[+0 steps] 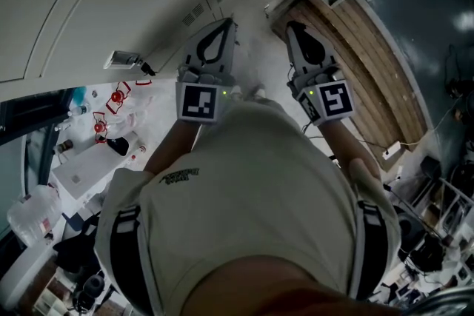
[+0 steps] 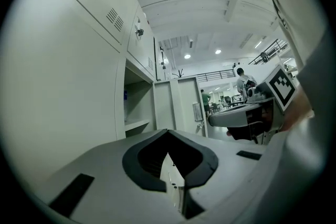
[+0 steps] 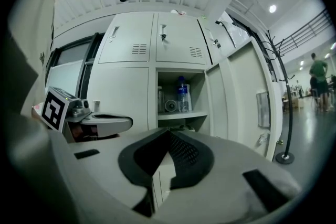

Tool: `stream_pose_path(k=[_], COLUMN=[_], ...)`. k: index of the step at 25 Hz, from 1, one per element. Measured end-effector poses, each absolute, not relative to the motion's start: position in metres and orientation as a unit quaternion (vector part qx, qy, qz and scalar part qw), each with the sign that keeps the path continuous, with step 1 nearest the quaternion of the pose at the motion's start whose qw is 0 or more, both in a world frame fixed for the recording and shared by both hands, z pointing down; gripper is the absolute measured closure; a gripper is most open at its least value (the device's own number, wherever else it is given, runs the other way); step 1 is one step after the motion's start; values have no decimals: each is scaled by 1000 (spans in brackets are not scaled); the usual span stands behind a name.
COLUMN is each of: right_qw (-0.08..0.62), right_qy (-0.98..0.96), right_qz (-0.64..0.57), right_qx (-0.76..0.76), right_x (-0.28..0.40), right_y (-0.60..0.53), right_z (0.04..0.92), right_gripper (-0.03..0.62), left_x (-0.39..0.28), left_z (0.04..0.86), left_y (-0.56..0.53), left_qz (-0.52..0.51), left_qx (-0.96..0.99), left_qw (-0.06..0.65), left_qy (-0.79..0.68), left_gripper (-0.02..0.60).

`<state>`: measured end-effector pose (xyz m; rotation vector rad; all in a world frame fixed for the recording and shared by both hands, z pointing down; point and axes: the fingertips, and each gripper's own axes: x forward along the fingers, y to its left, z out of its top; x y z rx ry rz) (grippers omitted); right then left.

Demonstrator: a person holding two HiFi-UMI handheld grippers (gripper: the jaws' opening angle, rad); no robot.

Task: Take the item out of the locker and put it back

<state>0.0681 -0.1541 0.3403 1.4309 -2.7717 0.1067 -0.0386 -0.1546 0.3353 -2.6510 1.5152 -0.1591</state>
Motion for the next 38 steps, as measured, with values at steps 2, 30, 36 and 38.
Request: stream_pose_path(k=[2,30,36,38], right_qw=[8,52,93,106], right_qy=[-889,-899,-900,-900], right_qz=[43,33,15,11], right_qx=[456,434,425,422], right_x=[69,36,12,7], right_y=[-156,-285,-321,-331], right_z=[343,374,409,423], right_gripper=[591,264,223,223], left_x=[-39,-28,-25,-26], left_z=[336,351,371,378], left_y=[-155,-244,-264,-270], left_qz=[-51,-41,-55,-57], left_qx=[-863,-850,-849,-845], left_qw=[39,40,34,27], left_qy=[501,523,525,531], left_gripper=[566,566,566,566])
